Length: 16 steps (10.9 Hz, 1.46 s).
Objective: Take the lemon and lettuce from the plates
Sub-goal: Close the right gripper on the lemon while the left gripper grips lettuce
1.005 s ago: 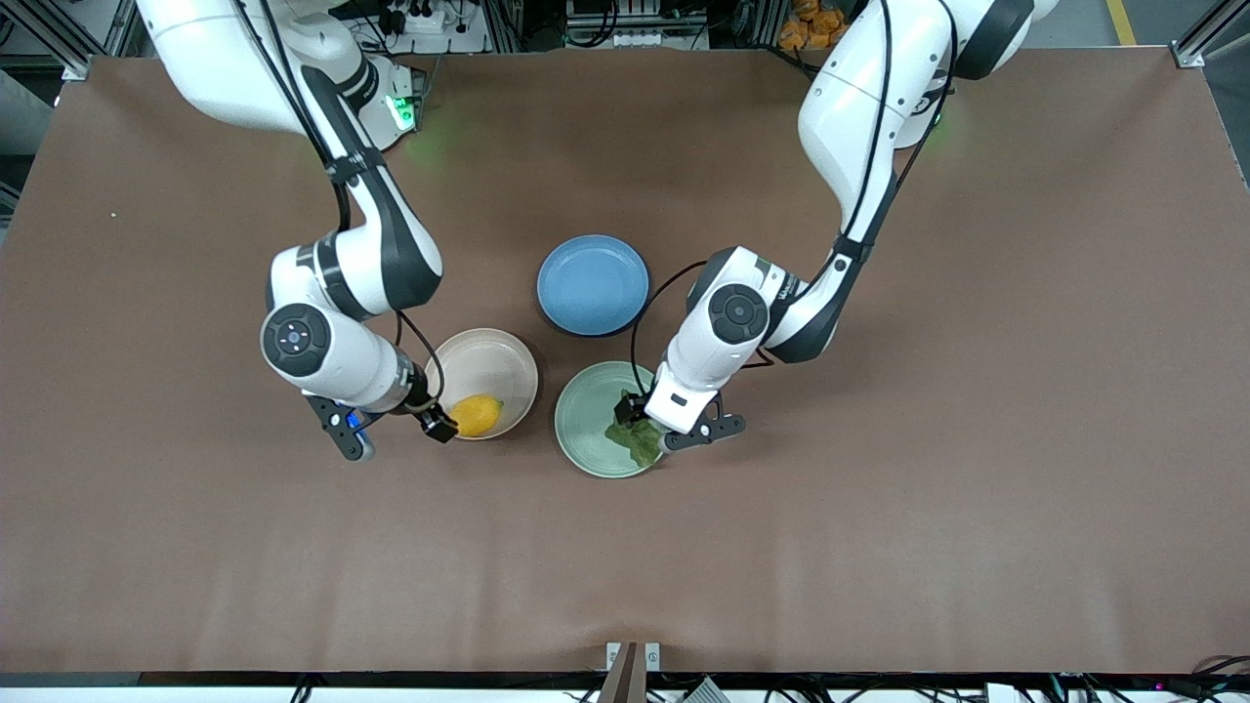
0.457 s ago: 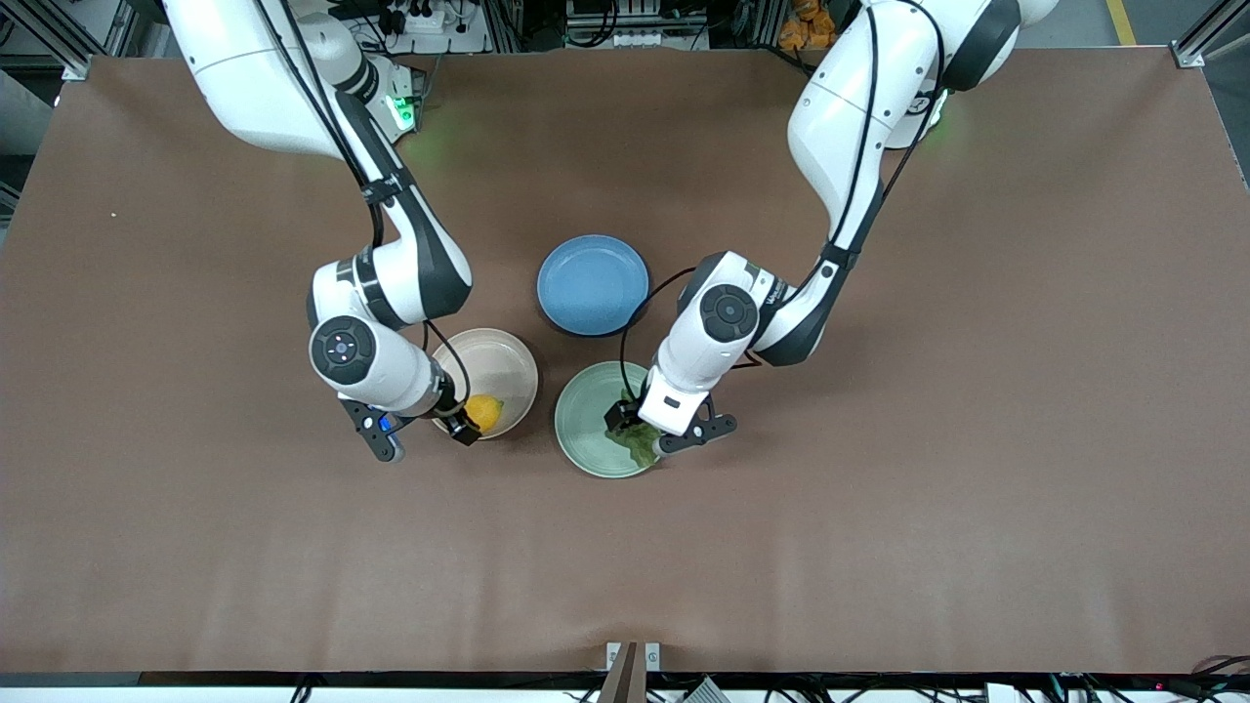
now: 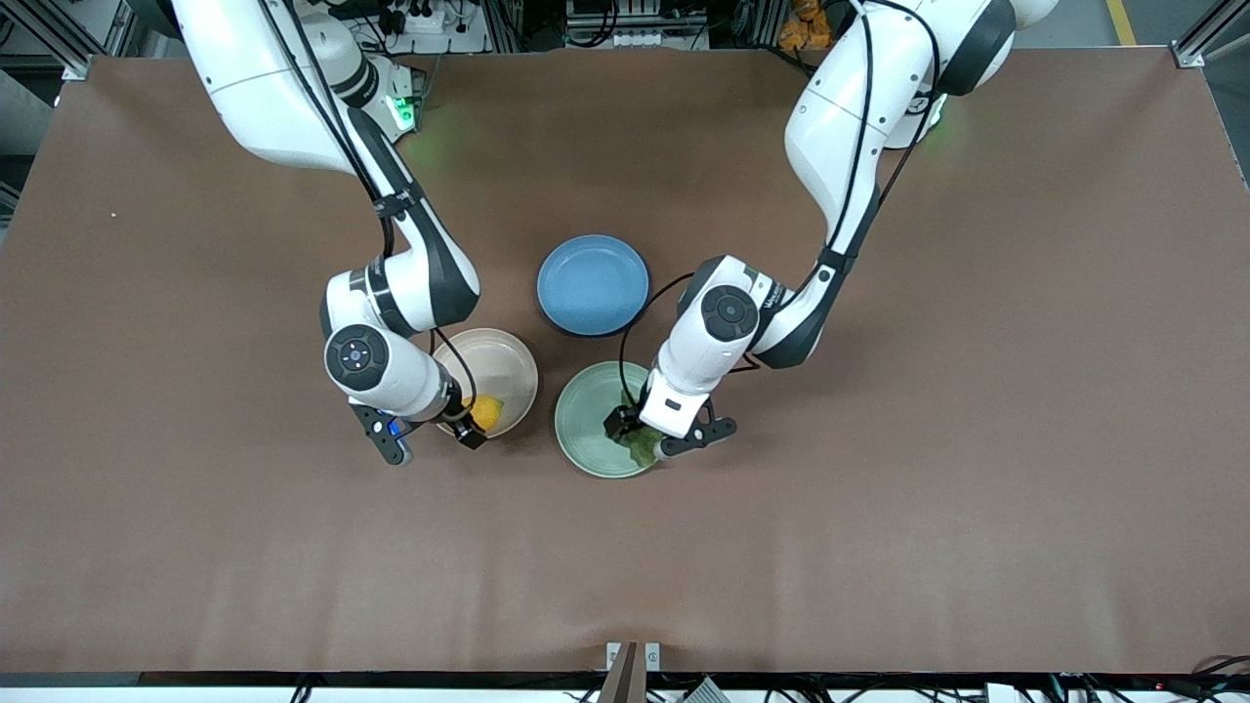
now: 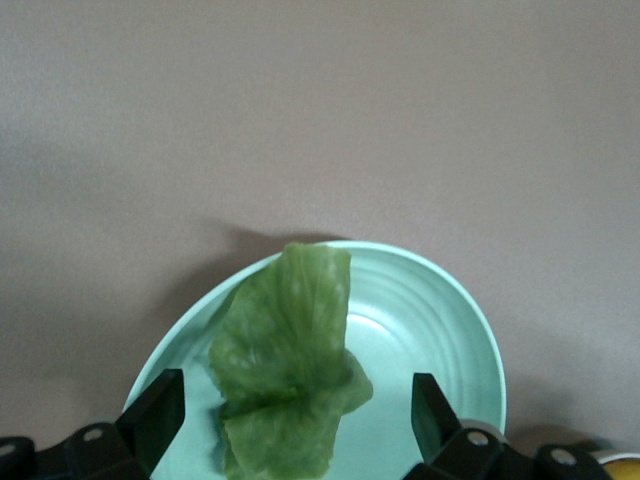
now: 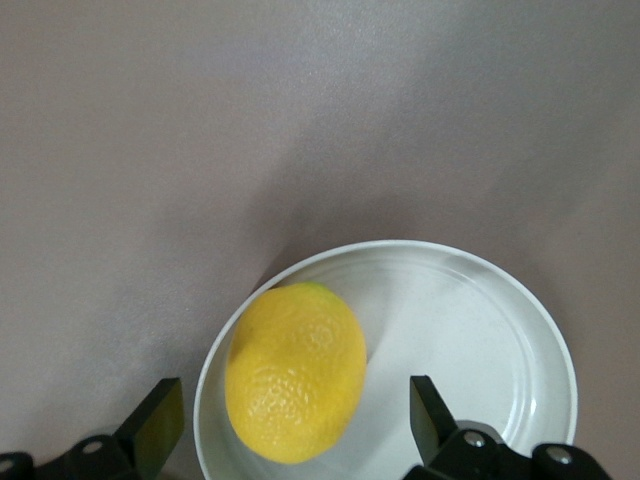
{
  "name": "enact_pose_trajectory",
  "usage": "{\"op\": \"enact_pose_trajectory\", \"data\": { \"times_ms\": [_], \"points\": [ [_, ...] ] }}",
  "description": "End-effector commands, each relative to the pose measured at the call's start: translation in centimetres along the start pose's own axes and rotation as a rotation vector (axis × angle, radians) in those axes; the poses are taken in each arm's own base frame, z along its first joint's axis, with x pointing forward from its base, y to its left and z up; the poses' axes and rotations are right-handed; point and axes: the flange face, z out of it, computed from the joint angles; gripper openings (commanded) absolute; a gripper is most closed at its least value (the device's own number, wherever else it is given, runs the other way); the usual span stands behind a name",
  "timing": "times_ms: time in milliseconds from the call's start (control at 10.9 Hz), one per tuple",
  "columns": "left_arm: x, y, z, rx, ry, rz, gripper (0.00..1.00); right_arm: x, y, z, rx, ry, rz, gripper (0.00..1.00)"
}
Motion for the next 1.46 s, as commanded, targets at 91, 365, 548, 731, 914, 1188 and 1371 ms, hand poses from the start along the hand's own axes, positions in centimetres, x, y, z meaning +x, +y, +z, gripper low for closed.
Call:
{"op": "enact_pose_trajectory", "data": {
  "times_ms": [91, 365, 548, 731, 914, 1188, 1371],
  "points": [
    [0.7, 0.2, 0.3, -0.032, 0.017, -0.057, 0.89, -1.2, -0.7, 1.2, -0.001, 0.019, -0.006, 1.00],
    [0.9, 0.3, 0.2, -0.037, 0.021, -0.077, 0.61, -1.2, -0.5, 2.6, -0.023, 0.023, -0.014, 1.00],
    [0.8, 0.4, 0.2, -0.038, 0.020, -0.078, 0.51, -1.1, -0.4, 3.1, -0.032, 0.026, -0.016, 1.00],
    [0.7, 0.4, 0.2, -0.035, 0.021, -0.076, 0.43, -1.1, -0.4, 3.3, -0.034, 0.027, -0.017, 0.79],
    [0.6, 0.4, 0.3, -0.037, 0.025, -0.071, 0.42, -1.0, -0.4, 3.2, -0.030, 0.028, -0.016, 0.26],
    [0.5, 0.4, 0.4, -0.036, 0.024, -0.072, 0.32, -1.0, -0.3, 2.8, -0.039, 0.043, -0.030, 0.24],
    [0.5, 0.3, 0.5, -0.035, 0.023, -0.072, 0.23, -0.5, -0.1, 1.9, -0.051, 0.043, -0.026, 0.26]
  ]
}}
